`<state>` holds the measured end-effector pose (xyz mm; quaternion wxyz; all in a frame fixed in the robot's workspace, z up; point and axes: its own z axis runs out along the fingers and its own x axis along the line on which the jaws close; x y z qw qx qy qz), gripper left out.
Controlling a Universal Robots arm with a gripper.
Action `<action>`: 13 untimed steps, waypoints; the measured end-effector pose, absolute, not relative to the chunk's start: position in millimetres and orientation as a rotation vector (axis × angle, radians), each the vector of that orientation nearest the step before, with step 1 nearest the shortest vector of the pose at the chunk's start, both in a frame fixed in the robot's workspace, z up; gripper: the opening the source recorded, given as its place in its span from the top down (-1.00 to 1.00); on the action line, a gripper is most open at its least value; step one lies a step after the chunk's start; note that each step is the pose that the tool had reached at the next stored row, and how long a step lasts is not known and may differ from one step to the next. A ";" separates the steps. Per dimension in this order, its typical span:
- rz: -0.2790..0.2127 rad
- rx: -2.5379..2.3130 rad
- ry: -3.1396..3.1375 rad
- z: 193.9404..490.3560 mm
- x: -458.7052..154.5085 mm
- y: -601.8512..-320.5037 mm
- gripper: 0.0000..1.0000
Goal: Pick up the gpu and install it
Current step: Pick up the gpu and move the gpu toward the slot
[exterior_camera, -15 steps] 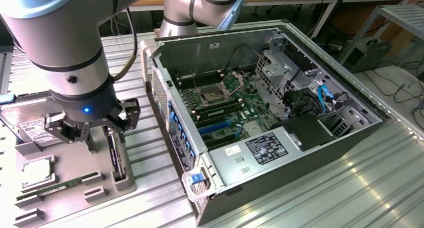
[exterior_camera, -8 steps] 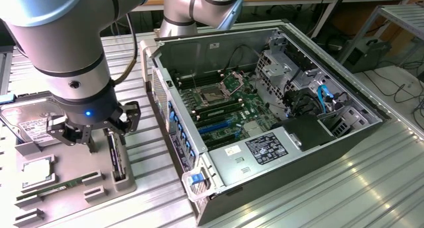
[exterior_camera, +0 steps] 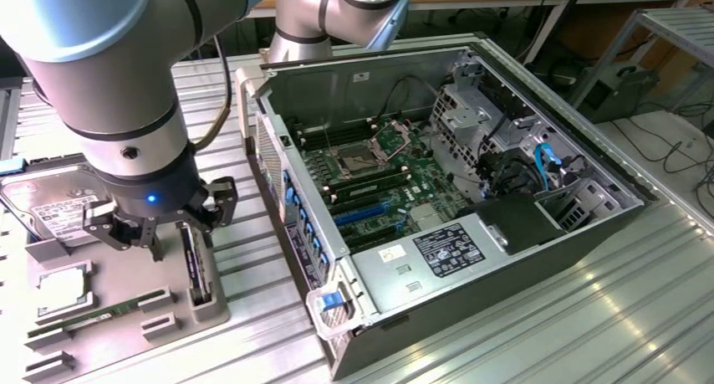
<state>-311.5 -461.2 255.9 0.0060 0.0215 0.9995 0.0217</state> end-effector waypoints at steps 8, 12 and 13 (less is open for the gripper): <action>0.068 0.067 3.129 245.0 -311.3 -461.2 -0.21; 0.050 0.068 3.129 241.6 -311.3 -461.2 -0.21; 0.045 0.070 3.129 240.3 -311.3 -461.2 -0.21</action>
